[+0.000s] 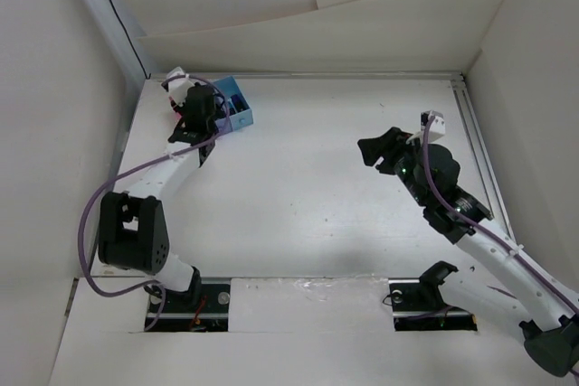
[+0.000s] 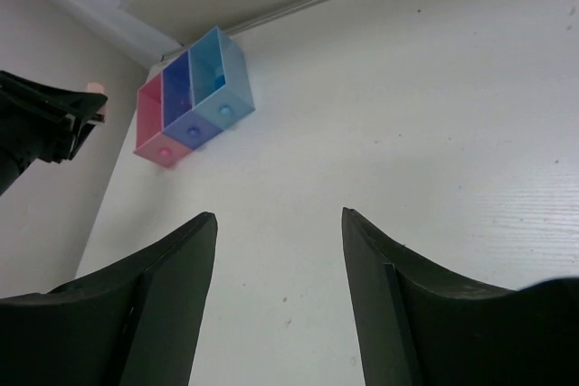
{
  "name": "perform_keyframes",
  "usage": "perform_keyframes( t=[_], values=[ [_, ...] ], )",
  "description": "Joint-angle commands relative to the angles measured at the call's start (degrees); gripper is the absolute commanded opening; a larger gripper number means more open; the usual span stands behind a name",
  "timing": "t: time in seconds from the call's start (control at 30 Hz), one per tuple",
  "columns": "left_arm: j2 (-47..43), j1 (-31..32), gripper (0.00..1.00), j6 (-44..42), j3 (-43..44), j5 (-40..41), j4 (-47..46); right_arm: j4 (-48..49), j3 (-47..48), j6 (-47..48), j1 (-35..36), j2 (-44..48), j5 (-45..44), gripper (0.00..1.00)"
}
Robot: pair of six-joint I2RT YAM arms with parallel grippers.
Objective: Sort the stationery into containers
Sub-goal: Place the stapler in the storage box.
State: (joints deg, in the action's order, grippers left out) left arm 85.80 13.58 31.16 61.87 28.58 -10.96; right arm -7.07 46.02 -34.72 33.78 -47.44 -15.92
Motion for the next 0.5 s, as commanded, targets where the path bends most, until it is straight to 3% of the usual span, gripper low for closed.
perform_keyframes(
  t=[0.0,0.17,0.47],
  values=[
    [2.34,-3.2,0.21,1.1,2.29,-3.61,1.73,3.99,0.39,0.27,-0.29,0.16,3.96,0.63],
    [9.55,-8.22,0.21,1.1,7.74,-4.32,5.85,3.99,0.39,0.79,-0.29,0.77,3.97,0.63],
    [17.64,-9.63,0.21,-0.92,16.52,-2.04,9.29,3.99,-0.14,0.79,-0.29,1.3,3.97,0.63]
  ],
)
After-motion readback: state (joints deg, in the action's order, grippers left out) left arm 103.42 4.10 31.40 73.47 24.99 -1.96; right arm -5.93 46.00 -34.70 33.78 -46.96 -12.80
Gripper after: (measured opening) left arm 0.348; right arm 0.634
